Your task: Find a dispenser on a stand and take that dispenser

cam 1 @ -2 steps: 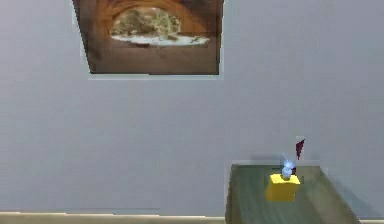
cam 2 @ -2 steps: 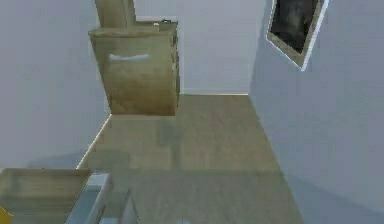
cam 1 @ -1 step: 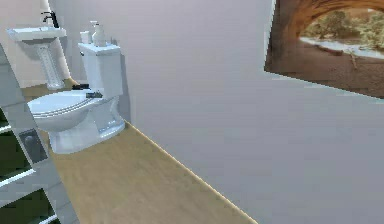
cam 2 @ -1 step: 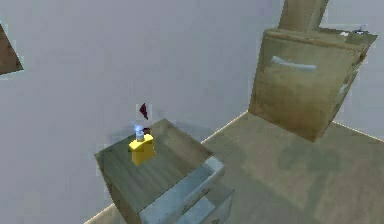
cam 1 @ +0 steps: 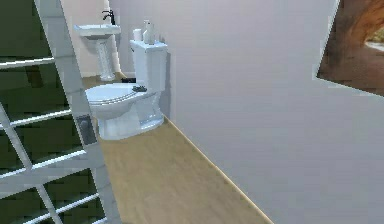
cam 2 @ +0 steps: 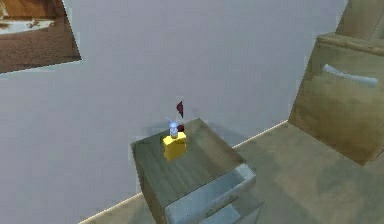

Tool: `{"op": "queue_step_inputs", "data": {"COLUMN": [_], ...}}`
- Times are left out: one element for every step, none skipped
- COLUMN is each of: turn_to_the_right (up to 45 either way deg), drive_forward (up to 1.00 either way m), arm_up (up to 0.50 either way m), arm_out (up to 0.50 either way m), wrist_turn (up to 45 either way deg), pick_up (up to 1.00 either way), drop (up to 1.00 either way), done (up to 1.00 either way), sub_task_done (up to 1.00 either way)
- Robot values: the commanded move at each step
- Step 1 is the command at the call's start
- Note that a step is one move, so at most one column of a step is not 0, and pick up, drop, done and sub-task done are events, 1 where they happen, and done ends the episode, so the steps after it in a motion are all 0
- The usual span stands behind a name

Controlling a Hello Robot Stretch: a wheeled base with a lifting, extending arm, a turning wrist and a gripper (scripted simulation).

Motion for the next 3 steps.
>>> {"op": "queue_step_inputs", "data": {"turn_to_the_right": [0.0,0.0,0.0], "drive_forward": [0.00,0.00,0.00], "arm_up": [0.50,0.16,0.00], "arm_out": [0.00,0.00,0.50], "wrist_turn": [0.0,0.0,0.0], "pick_up": [0.00,0.00,0.00], "drop": [0.00,0.00,0.00], "done": [0.00,0.00,0.00], "sub_task_done": [0.00,0.00,0.00]}}
